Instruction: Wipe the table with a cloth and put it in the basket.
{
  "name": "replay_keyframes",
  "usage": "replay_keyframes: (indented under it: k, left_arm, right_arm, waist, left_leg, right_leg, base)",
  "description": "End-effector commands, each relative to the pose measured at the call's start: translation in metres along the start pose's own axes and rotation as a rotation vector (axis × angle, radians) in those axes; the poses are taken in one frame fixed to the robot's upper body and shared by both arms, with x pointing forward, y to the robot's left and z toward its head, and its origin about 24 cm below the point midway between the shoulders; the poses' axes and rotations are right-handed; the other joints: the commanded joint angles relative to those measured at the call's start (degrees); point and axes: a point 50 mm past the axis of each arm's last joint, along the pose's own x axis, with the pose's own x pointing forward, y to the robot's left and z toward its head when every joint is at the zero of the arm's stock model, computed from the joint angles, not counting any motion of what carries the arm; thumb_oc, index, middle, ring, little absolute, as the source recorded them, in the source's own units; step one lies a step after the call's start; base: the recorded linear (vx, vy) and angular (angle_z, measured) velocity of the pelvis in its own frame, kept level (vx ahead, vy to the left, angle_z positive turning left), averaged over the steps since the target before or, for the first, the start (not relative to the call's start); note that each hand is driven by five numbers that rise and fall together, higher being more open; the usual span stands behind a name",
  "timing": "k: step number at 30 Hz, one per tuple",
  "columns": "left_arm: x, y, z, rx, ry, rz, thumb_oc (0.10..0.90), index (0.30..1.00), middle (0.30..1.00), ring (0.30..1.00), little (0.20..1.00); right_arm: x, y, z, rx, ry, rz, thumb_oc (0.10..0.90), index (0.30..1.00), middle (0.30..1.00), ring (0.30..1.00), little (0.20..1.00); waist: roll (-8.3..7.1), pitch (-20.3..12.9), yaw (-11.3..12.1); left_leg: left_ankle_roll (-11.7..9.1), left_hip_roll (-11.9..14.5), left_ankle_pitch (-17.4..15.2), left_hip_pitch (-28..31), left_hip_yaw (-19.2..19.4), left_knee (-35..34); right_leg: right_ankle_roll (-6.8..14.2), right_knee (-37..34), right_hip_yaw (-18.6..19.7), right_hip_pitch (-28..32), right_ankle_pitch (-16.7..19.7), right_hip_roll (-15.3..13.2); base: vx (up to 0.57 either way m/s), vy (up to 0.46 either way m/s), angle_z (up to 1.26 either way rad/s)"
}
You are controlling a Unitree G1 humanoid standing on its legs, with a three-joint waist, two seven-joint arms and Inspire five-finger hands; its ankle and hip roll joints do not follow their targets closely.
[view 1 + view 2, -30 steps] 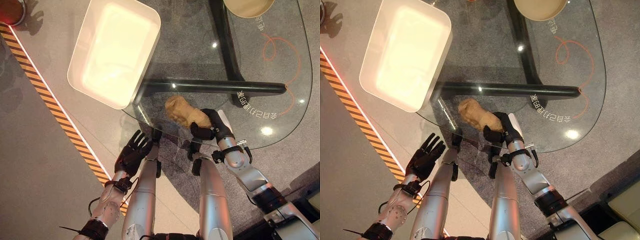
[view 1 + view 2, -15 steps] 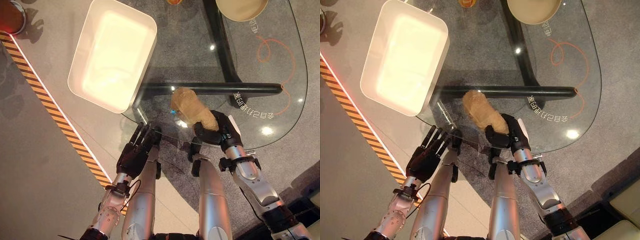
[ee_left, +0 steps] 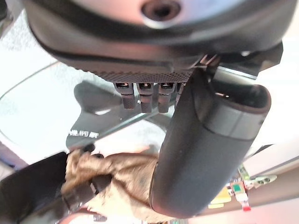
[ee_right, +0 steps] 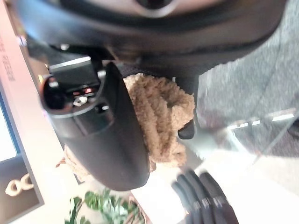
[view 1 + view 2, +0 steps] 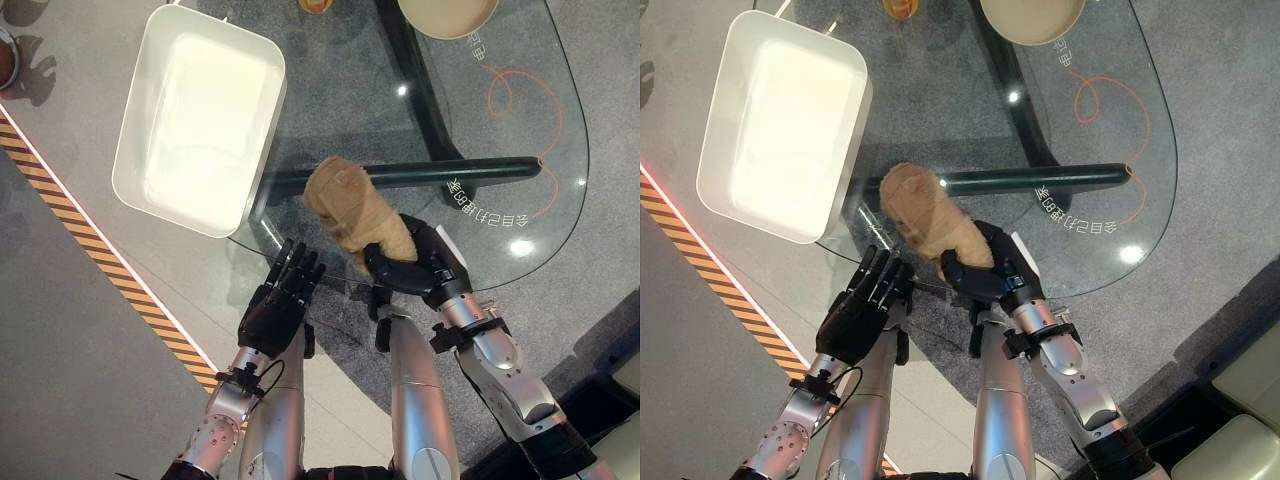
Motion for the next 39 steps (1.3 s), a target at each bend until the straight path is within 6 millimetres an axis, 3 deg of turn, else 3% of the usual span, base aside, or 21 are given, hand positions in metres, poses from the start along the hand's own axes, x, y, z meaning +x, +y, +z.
replay_keyframes:
  k: [1,2,3,7,13,14,18,23,30,39]
  left_arm:
    - [0.009,-0.035,0.001,-0.065,-0.014,-0.247,0.8,0.9,0.9,0.9,0.9]
    - [0.009,-0.037,0.001,-0.068,-0.014,-0.259,0.8,0.9,0.9,0.9,0.9]
    - [0.005,-0.036,-0.002,-0.079,-0.008,-0.254,0.8,0.9,0.9,0.9,0.9]
    - [0.006,-0.044,-0.002,-0.097,0.007,-0.339,0.8,0.9,0.9,0.9,0.9]
    - [0.015,-0.059,-0.002,-0.113,0.008,-0.432,0.8,0.9,0.9,0.9,0.9]
    - [0.021,-0.063,0.0,-0.104,0.002,-0.455,0.8,0.9,0.9,0.9,0.9]
    - [0.024,-0.067,0.0,-0.106,-0.002,-0.468,0.8,0.9,0.9,0.9,0.9]
    - [0.025,-0.069,0.004,-0.088,-0.018,-0.483,0.8,0.9,0.9,0.9,0.9]
    - [0.028,-0.071,0.007,-0.066,-0.033,-0.483,0.8,0.9,0.9,0.9,0.9]
    - [0.029,-0.081,0.01,-0.094,-0.098,-0.569,0.8,0.9,0.9,0.9,0.9]
  right_arm:
    - [0.008,0.023,0.063,-0.061,-0.313,0.158,0.1,0.3,0.3,0.3,0.2]
    - [0.008,0.023,0.061,-0.066,-0.306,0.158,0.1,0.3,0.3,0.3,0.2]
    - [0.005,0.024,0.057,-0.061,-0.286,0.157,0.1,0.3,0.3,0.3,0.2]
    - [0.005,0.026,0.054,-0.065,-0.267,0.179,0.1,0.3,0.3,0.3,0.2]
    - [0.009,0.039,0.049,-0.087,-0.227,0.247,0.1,0.3,0.3,0.3,0.2]
    - [0.012,0.04,0.053,-0.108,-0.236,0.258,0.1,0.3,0.3,0.3,0.2]
    - [0.014,0.046,0.047,-0.171,-0.19,0.29,0.1,0.3,0.3,0.3,0.2]
    - [0.014,0.045,0.032,-0.323,-0.095,0.29,0.1,0.3,0.3,0.3,0.2]
    - [0.015,0.049,0.033,-0.412,-0.085,0.349,0.1,0.3,0.3,0.3,0.2]
    - [0.015,0.046,0.019,-0.722,0.024,0.383,0.1,0.3,0.3,0.3,0.2]
  waist:
    - [0.07,-1.35,0.48]
    - [0.04,-1.35,0.48]
    - [0.19,-1.35,0.67]
    - [0.11,-1.35,0.68]
    - [0.08,-1.35,0.64]
    - [-0.1,-1.35,0.4]
    - [-0.08,-1.35,0.44]
    - [0.0,-1.35,0.7]
    - [-0.14,-1.35,0.8]
    - [0.16,-1.35,0.99]
  left_leg:
    - [3.23,-2.55,-8.18,-1.18,5.7,7.61]
    - [3.21,-2.54,-8.17,-1.17,5.72,7.55]
    - [2.99,-2.39,-10.15,0.64,5.37,8.07]
    - [2.93,-2.43,-10.06,0.67,5.37,7.88]
    - [2.88,-2.65,-9.67,0.66,5.25,7.38]
    - [3.08,-2.87,-7.6,-1.26,5.58,6.79]
    - [2.98,-3.05,-7.39,-1.21,5.34,6.62]
    - [2.91,-3.3,-7.11,-1.16,5.16,6.24]
    - [2.83,-3.49,-6.79,-1.08,4.91,6.07]
    - [2.77,-3.74,-6.51,-0.99,4.92,5.43]
  right_leg:
    - [-0.12,-9.9,-0.3,-0.19,9.58,4.31]
    - [-0.1,-10.04,-0.32,-0.11,9.63,4.25]
    - [0.26,-9.43,-0.23,1.62,7.87,4.44]
    - [0.29,-9.88,-0.26,1.72,8.16,4.39]
    - [0.16,-10.29,-0.13,1.6,8.37,4.44]
    - [-0.17,-10.99,-0.21,-0.23,10.18,4.16]
    - [-0.19,-11.1,-0.06,-0.24,10.28,4.13]
    - [-0.32,-11.43,-0.22,-0.12,10.23,4.08]
    - [-0.25,-11.6,-0.21,-0.04,10.39,4.16]
    - [-0.34,-11.85,-0.25,-0.13,10.28,4.0]
  base:
    - [0.0,0.0,0.0]
    - [0.07,0.017,-0.03]
    - [0.07,0.009,-0.03]
    - [0.02,0.003,0.0]
    - [-0.01,0.002,0.0]
    - [-0.07,0.008,-0.01]
    - [-0.02,0.001,0.0]
    - [0.0,0.0,0.0]
    - [0.0,0.0,0.0]
    - [0.0,0.0,0.0]
